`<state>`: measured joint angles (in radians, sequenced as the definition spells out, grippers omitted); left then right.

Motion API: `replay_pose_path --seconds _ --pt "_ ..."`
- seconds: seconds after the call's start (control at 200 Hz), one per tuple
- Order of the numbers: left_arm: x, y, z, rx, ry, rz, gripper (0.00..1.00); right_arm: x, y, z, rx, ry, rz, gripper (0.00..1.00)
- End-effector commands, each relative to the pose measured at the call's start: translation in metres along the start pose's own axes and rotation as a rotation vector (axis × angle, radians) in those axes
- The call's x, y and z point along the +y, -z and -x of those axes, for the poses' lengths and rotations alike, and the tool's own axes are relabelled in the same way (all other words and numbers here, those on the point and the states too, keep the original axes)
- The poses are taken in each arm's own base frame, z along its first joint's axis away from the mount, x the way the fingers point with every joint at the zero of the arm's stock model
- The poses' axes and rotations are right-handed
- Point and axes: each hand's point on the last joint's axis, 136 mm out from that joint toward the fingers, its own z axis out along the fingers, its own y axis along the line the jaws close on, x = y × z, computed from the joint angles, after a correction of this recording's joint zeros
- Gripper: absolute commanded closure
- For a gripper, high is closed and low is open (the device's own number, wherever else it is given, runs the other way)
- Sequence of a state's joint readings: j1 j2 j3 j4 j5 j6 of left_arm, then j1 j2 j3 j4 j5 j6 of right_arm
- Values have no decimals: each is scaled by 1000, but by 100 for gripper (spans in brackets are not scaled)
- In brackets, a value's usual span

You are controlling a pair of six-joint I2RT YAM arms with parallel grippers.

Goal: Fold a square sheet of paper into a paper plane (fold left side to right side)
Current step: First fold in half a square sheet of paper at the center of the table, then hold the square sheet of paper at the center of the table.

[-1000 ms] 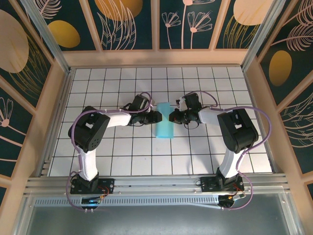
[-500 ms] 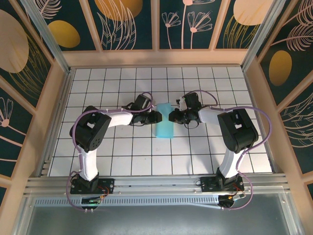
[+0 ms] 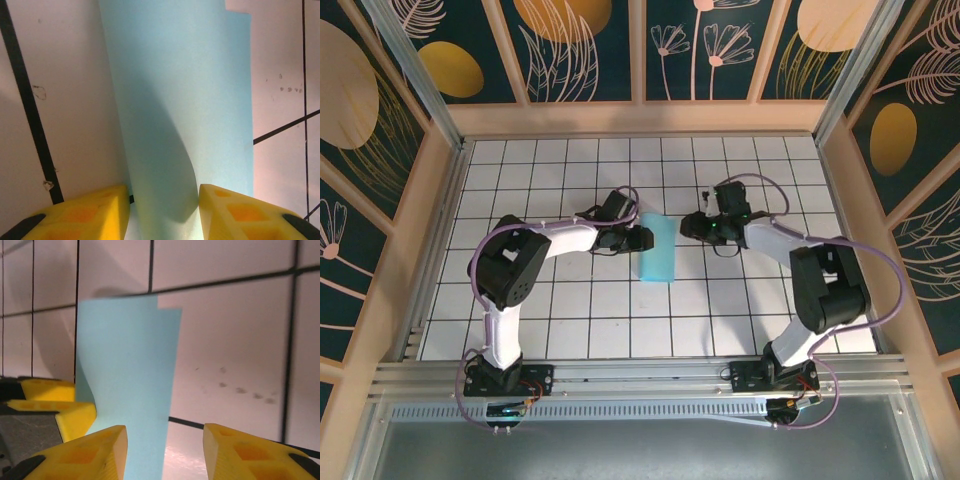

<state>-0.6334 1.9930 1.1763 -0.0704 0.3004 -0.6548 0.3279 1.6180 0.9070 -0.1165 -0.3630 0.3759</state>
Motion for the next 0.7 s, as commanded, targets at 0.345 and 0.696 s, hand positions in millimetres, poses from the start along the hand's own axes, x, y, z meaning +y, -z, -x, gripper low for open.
replay_pose_path --seconds 0.345,0.696 --pt "29 -34 -46 164 -60 122 54 -26 20 4 -57 -25 -58 55" --pt "29 -37 -49 186 -85 140 53 -23 17 -1 -40 -30 -28 55"
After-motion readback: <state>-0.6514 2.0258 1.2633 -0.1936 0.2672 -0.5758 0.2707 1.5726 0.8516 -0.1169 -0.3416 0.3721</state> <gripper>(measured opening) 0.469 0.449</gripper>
